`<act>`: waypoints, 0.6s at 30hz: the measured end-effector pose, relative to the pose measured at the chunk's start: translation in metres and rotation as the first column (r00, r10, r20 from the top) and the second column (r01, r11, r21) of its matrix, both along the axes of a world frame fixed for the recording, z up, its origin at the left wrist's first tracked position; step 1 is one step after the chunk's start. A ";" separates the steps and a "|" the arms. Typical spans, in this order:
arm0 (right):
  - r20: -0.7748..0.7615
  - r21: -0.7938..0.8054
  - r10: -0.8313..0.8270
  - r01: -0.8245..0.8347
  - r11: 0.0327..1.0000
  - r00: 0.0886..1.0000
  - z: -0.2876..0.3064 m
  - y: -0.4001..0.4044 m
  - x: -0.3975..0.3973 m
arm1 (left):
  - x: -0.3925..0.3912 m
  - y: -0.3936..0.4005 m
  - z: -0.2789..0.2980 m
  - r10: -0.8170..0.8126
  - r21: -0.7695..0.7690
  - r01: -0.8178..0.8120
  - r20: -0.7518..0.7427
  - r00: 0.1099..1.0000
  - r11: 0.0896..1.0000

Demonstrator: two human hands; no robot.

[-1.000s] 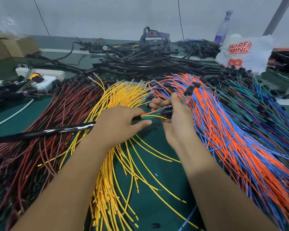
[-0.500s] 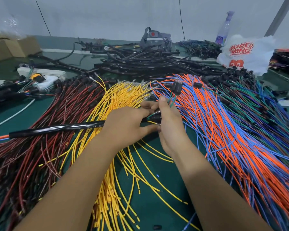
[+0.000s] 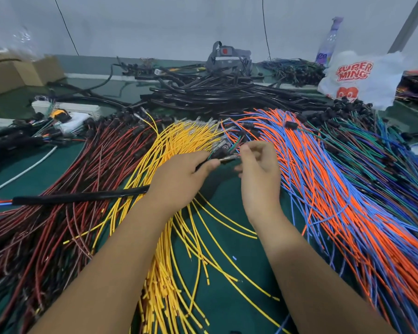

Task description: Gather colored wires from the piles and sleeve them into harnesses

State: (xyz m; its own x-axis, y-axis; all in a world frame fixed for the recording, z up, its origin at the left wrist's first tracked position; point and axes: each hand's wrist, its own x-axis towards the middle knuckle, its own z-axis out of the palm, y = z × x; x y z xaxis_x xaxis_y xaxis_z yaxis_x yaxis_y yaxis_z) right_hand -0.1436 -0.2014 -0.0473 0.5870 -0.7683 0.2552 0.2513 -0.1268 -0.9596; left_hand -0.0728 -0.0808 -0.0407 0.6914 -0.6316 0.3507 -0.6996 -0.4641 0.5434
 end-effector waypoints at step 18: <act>-0.071 -0.286 0.110 -0.126 0.950 0.991 0.002 -0.003 -0.006 | 0.002 0.002 0.003 0.013 -0.241 -0.069 -0.227 0.974 0.968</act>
State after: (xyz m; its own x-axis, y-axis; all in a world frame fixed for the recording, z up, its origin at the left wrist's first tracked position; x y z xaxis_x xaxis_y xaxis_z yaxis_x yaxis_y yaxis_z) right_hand -0.1495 -0.2041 -0.0457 0.6880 -0.5906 0.4218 0.2310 -0.3729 -0.8987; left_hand -0.0704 -0.0791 -0.0375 0.7926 -0.5150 0.3265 -0.5319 -0.3222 0.7831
